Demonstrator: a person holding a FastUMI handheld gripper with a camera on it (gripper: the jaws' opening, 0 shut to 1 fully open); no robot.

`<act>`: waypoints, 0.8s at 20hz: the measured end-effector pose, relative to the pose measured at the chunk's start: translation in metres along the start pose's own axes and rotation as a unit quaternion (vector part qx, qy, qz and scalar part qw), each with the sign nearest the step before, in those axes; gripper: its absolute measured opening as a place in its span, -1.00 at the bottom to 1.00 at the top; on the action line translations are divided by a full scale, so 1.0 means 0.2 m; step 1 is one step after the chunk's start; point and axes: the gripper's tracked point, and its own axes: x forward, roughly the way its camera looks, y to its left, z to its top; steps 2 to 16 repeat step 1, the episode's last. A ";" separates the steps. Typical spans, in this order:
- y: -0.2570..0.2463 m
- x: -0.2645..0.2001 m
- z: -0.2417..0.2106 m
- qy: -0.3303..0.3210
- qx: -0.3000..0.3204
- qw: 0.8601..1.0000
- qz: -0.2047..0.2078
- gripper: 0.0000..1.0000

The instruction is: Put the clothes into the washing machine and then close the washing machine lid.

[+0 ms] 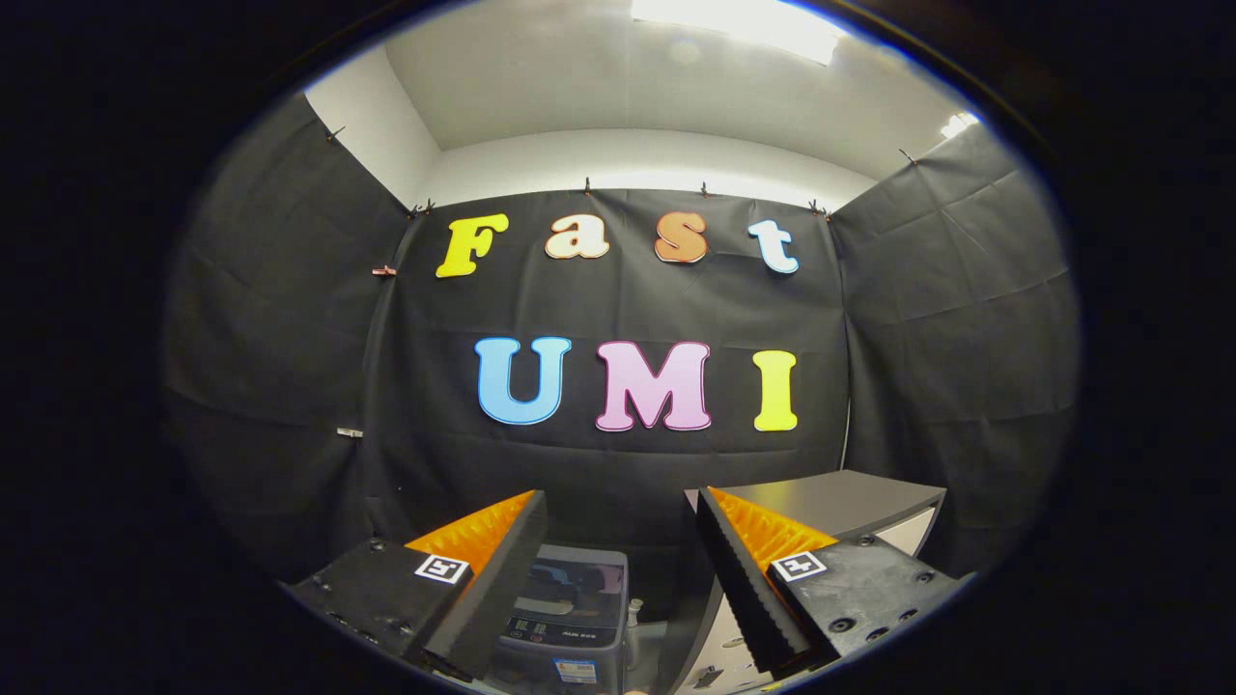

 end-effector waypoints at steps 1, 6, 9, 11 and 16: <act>0.00 0.00 0.00 0.000 0.001 1.000 0.000 0.95; 0.00 0.00 0.00 0.000 0.001 1.000 0.000 0.95; 0.00 0.00 0.00 0.000 0.001 1.000 0.000 0.95; 0.00 0.00 0.00 0.000 0.001 1.000 0.000 0.95; 0.00 0.00 0.00 0.000 0.001 1.000 0.000 0.95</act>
